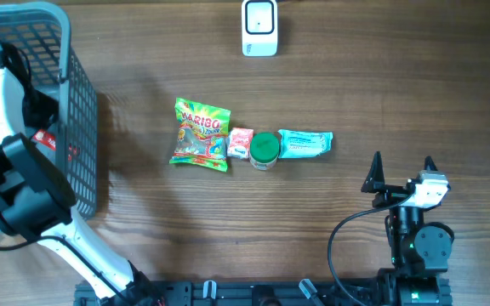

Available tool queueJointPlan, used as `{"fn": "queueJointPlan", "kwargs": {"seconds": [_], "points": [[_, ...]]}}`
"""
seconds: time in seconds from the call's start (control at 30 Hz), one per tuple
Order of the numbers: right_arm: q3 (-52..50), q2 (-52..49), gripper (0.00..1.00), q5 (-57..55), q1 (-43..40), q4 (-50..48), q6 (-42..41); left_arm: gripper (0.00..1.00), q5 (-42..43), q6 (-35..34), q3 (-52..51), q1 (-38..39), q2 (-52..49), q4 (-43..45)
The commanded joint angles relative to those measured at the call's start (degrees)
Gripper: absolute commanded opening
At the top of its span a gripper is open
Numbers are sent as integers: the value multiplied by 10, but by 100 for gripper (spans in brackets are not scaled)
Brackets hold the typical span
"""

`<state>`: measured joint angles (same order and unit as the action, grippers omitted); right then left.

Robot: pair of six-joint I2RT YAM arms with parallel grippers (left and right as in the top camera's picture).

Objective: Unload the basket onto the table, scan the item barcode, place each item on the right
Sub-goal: 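Reach into the basket and grasp the red Nescafe 3in1 stick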

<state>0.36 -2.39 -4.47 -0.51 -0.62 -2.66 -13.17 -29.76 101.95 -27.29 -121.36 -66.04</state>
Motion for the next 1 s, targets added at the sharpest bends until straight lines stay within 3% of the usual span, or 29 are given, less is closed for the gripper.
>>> {"fn": "queueJointPlan", "kwargs": {"seconds": [0.0,0.17,0.63,0.67,0.7,0.73,0.77,0.97], "points": [[0,2,100,7,1,-2,8,100,32,-12,10,0,11,-2],[0,2,100,7,1,-2,8,100,35,-12,6,-2,-8,-1],[0,2,100,7,1,-2,8,99,35,-12,-175,-49,-10,131],[0,2,100,7,1,-2,8,80,35,-12,-186,-51,-10,140],[0,2,100,7,1,-2,8,54,35,-12,-196,-54,-10,147],[0,2,100,7,1,-2,8,9,35,-12,-203,-55,-10,151],[0,2,100,7,1,-2,8,4,35,-12,-204,-55,-10,152],[0,2,100,7,1,-2,8,4,63,-9,-148,-56,13,136]]}}
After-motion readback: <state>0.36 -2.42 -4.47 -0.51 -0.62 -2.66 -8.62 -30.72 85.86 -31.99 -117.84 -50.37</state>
